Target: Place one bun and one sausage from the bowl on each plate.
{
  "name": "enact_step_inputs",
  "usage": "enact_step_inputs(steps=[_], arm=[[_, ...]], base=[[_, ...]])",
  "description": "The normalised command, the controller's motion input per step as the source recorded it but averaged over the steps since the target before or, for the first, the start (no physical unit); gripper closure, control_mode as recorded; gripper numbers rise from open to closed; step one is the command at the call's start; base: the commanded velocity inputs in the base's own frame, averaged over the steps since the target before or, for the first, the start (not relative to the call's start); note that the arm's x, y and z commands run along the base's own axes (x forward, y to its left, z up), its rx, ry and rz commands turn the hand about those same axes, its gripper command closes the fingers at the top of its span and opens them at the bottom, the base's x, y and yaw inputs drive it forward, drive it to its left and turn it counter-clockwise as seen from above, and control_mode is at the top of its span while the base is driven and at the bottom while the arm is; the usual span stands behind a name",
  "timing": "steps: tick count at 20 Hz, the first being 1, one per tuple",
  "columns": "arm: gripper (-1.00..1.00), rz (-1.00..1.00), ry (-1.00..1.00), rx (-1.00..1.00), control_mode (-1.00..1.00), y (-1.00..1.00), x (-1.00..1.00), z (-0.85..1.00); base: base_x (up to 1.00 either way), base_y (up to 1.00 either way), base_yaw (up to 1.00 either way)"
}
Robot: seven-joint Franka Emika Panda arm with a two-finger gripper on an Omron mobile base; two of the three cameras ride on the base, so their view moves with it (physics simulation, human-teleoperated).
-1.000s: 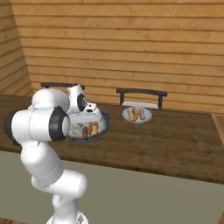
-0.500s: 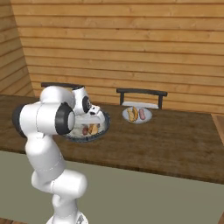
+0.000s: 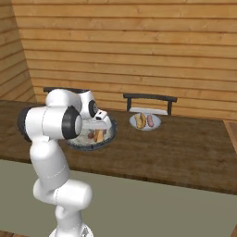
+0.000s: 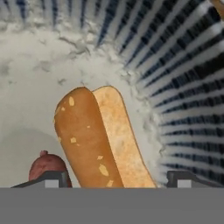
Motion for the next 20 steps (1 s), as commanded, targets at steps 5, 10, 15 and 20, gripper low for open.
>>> enact_step_inputs(steps=[5, 10, 15, 20], arm=[[1.00, -0.07, 0.00, 0.00, -1.00, 0.04, -0.02, -0.36], [1.00, -0.08, 0.00, 0.00, -1.00, 0.02, -0.22, -0.29], [1.00, -0.04, -0.03, 0.00, -1.00, 0.16, -0.06, 0.01], [1.00, 0.00, -0.03, 0.00, -1.00, 0.18, 0.00, 0.60]], base=[[0.00, 0.00, 0.00], [0.00, 0.00, 0.00], [0.00, 0.00, 0.00], [0.00, 0.00, 0.00]])
